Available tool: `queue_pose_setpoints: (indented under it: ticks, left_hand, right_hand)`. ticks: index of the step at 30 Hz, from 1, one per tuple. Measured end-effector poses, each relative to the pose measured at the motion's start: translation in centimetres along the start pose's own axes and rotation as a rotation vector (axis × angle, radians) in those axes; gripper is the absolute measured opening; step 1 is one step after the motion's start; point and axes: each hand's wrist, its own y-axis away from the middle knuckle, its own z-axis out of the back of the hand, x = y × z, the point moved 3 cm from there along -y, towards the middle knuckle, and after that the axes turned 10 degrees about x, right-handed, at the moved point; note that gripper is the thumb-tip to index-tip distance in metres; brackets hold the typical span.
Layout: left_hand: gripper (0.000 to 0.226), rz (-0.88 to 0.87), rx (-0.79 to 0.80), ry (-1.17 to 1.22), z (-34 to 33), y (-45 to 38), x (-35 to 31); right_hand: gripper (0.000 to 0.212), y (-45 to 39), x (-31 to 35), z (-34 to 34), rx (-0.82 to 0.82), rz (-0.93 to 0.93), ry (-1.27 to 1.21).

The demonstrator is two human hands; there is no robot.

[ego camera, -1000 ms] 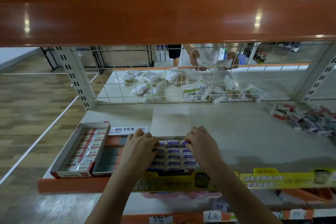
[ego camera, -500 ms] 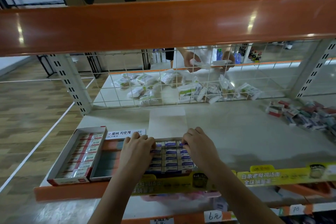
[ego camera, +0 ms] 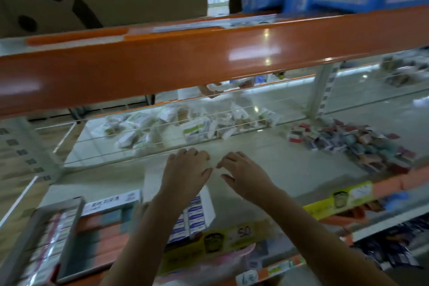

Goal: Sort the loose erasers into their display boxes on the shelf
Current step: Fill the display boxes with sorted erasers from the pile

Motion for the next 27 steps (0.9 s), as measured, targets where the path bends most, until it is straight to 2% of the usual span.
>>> queue_pose_setpoints:
  ticks: [7,13,18,21,27]
  left_hand:
    - [0.040,-0.253,0.009,0.077,-0.9,-8.0,-13.0]
    - [0.043,-0.421,0.088,0.079,-4.2,-12.9,-24.4]
    - [0.039,-0.480,0.152,0.118,-6.4,-15.6,-31.9]
    - [0.039,-0.502,0.167,0.124,-7.3,-16.8,-35.1]
    - [0.041,-0.481,0.077,0.098,-8.2,-19.2,-38.7]
  right_hand:
    - [0.034,6.6,-13.2,6.2,-0.002,-0.357,0.116]
    - [0.032,14.1,-24.2,9.1,-0.009,-0.605,0.063]
    - [0.042,18.7,-30.7,10.3,-0.079,-0.657,0.038]
    - [0.045,20.3,-33.4,11.0,-0.127,-0.751,0.024]
    - [0.034,20.4,-37.1,11.3,-0.165,-0.772,-0.039]
